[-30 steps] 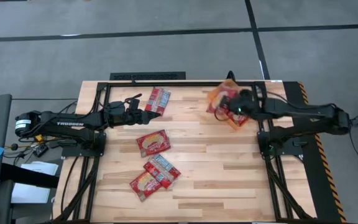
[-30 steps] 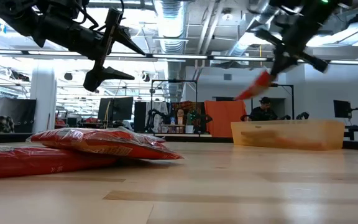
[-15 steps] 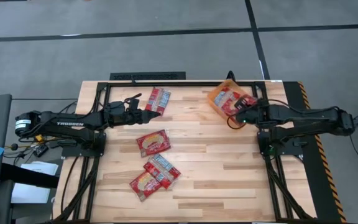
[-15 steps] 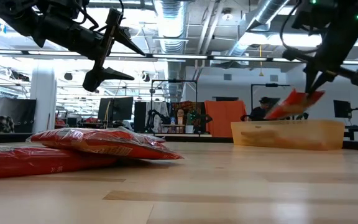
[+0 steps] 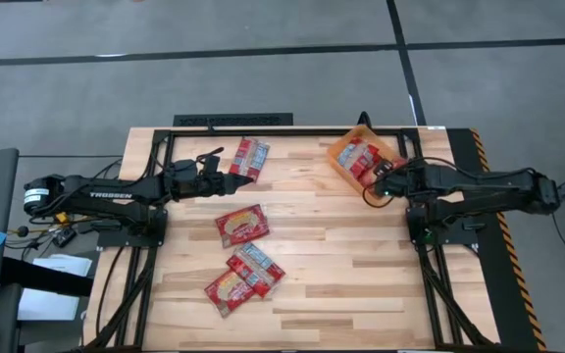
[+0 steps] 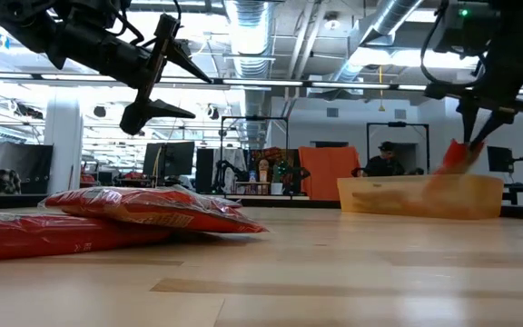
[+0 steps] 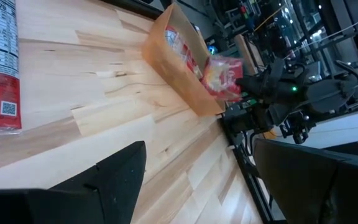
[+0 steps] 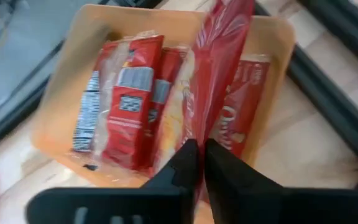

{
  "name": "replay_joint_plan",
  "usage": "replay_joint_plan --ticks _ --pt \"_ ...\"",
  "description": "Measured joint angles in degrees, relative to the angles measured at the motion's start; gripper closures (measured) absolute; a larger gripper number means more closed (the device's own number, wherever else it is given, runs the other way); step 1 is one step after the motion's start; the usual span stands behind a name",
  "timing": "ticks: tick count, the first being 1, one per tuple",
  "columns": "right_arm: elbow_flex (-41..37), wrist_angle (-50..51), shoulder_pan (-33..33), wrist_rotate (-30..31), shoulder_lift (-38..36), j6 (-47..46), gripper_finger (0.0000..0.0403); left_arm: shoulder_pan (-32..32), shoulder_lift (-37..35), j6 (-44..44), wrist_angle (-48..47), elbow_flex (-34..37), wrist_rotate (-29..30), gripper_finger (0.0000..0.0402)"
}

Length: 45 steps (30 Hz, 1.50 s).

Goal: Sort popcorn bags into baskets
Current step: Put the red popcorn bag into the orange bin

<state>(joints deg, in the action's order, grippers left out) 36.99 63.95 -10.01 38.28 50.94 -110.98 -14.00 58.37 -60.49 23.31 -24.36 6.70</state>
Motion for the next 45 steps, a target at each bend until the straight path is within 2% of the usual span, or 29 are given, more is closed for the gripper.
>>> replay_joint_plan --ticks 9,13,18,21,25,30,34,45 --pt "0.0 0.01 -1.39 -0.78 0.0 4.98 0.0243 -0.12 0.0 2.65 -4.0 0.0 -0.04 0.0118" --pt "0.0 -2.81 -1.39 -0.84 -0.53 8.57 0.0194 -2.56 0.0 3.87 -7.4 0.0 -0.87 0.0118" --pt "1.22 -4.14 -1.41 -3.39 -0.96 15.43 0.0169 -6.18 0.0 3.85 -7.34 0.0 -3.33 0.0118" --pt "2.0 -2.25 -1.39 -6.32 -0.94 18.29 0.0185 -7.32 0.0 3.82 -7.09 0.0 -4.11 0.0118" --pt "2.47 0.94 -1.41 -9.17 -0.03 20.02 0.0232 -7.61 0.0 3.81 -7.37 0.0 -4.55 0.0118" --pt "2.49 1.22 -1.41 -10.06 1.77 22.87 0.0293 -7.61 0.0 3.8 -7.78 0.0 -4.5 0.0118" --pt "2.49 2.08 -1.39 -11.07 4.18 23.01 0.0327 -7.61 0.0 3.76 -8.34 0.0 -4.5 0.0118" --pt "2.49 4.09 -1.39 -12.11 9.23 24.27 0.0357 -7.61 0.0 3.72 -9.97 0.0 -4.52 0.0118"
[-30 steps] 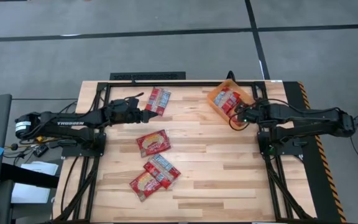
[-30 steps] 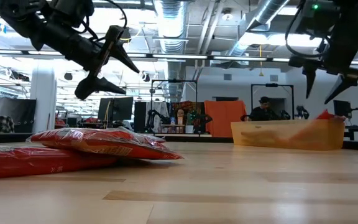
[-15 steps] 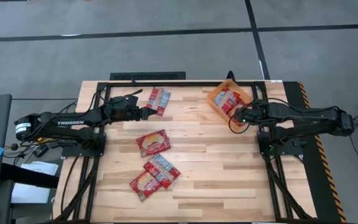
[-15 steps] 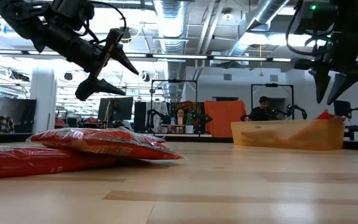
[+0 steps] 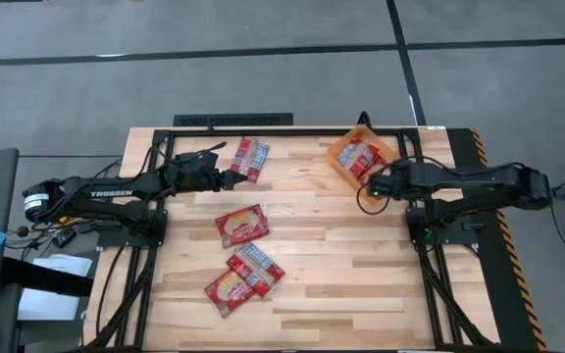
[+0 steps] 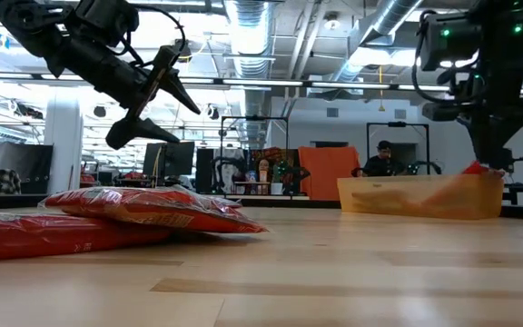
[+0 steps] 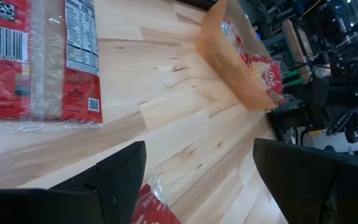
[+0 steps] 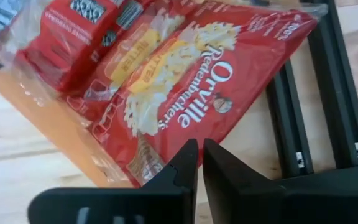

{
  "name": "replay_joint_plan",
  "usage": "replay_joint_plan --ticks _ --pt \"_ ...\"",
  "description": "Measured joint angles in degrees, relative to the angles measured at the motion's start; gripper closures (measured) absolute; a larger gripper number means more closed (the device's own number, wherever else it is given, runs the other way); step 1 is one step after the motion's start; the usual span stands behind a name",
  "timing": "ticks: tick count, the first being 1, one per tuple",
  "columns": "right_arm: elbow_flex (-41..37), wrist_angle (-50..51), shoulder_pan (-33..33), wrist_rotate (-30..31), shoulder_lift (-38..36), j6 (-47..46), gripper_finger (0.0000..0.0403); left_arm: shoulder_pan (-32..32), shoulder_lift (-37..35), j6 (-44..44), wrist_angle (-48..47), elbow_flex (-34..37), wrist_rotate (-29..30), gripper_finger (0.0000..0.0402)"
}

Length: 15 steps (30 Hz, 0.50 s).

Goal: Sort popcorn bags into baskets
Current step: Put the red popcorn bag into the orange bin

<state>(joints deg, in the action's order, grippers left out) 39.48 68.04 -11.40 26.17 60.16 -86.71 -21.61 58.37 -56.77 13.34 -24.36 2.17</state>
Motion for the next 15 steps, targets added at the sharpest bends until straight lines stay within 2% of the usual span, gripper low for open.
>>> replay_joint_plan --ticks 15 --pt "0.0 -3.01 0.0 -0.59 8.06 2.81 0.0373 0.0 0.0 0.0 -0.46 0.0 0.59 0.0118"
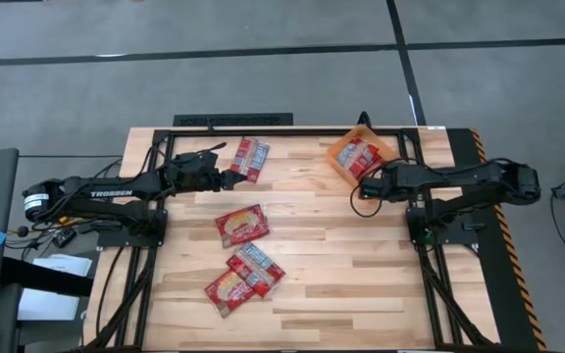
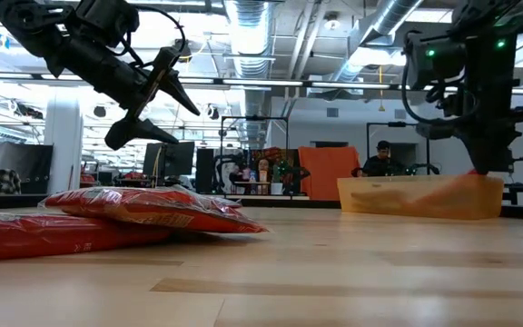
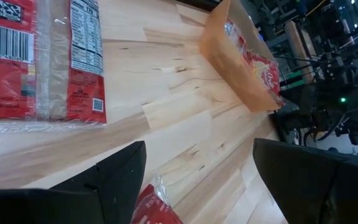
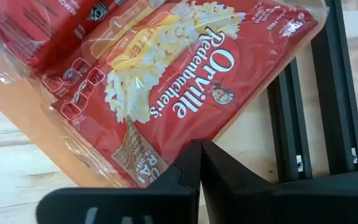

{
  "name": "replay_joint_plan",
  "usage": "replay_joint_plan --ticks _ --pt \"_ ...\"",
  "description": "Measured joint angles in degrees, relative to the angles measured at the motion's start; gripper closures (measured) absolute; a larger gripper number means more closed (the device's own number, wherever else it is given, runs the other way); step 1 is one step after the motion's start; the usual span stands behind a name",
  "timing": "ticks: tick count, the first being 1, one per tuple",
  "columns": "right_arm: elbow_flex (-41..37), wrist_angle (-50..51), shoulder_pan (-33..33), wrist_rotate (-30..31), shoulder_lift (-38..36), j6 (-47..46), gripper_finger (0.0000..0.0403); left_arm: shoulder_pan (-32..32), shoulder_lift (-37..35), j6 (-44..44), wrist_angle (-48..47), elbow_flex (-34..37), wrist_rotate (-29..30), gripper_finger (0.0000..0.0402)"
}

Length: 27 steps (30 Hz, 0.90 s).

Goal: Sort popcorn bags into baskets
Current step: Put the red popcorn bag into the orange bin

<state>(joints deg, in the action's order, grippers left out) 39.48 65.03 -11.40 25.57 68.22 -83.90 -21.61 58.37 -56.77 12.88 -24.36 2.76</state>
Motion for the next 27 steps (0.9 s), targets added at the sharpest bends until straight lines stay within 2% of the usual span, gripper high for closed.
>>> replay_joint_plan --ticks 7,13,20,27 --pt "0.92 -3.09 -0.02 -0.03 -1.21 4.92 0.0365 -0.45 0.01 0.48 -0.4 0.0 1.04 0.0118" --pt "4.08 -1.15 -0.02 1.61 -3.97 6.47 0.0334 -4.76 0.13 2.16 -0.52 0.0 2.47 0.0118" --pt "7.0 7.73 -1.93 1.34 -5.05 10.64 0.0328 -9.03 2.81 2.34 -0.55 0.0 -2.09 0.0118" --pt "6.97 8.32 -7.54 -0.91 -2.53 19.27 0.0337 -9.18 6.12 2.02 0.38 0.0 -4.7 0.0118"
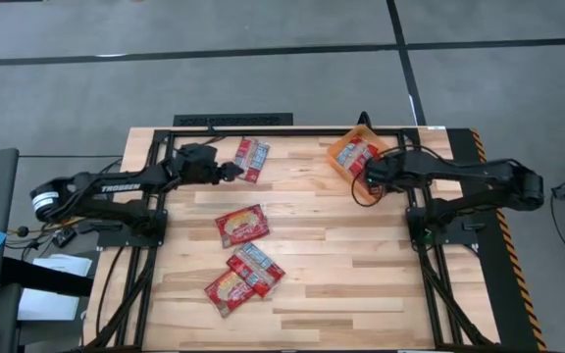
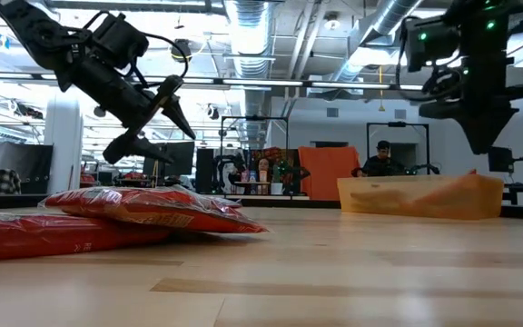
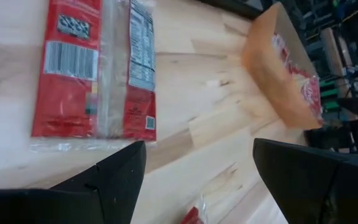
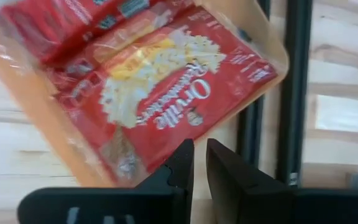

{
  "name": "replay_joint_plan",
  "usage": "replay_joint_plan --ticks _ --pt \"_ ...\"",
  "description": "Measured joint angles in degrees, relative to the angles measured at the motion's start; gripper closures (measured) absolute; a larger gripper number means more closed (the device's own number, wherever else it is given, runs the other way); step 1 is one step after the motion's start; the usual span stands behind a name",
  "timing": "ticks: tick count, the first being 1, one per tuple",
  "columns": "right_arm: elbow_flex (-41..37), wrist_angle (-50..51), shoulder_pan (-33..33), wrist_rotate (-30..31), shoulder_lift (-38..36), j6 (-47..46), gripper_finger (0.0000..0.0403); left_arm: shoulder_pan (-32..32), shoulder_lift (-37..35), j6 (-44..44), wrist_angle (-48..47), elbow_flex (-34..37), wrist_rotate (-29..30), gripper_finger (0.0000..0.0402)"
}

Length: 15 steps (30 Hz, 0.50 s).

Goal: Sort popcorn bags into baskets
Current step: Put the red popcorn bag into the orange bin

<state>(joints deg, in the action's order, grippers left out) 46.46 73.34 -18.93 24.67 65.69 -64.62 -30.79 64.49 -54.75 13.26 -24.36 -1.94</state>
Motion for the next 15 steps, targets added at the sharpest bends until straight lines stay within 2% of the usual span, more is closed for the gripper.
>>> replay_joint_plan --ticks 7,15 --pt "-0.02 -0.77 -4.28 0.13 3.75 4.25 0.0337 0.0 0.41 -0.25 0.04 0.0 -0.74 0.0118" --pt "-0.02 -1.13 -5.25 0.04 10.38 5.23 0.0337 0.0 0.41 -0.43 0.17 0.0 -0.72 0.0118"
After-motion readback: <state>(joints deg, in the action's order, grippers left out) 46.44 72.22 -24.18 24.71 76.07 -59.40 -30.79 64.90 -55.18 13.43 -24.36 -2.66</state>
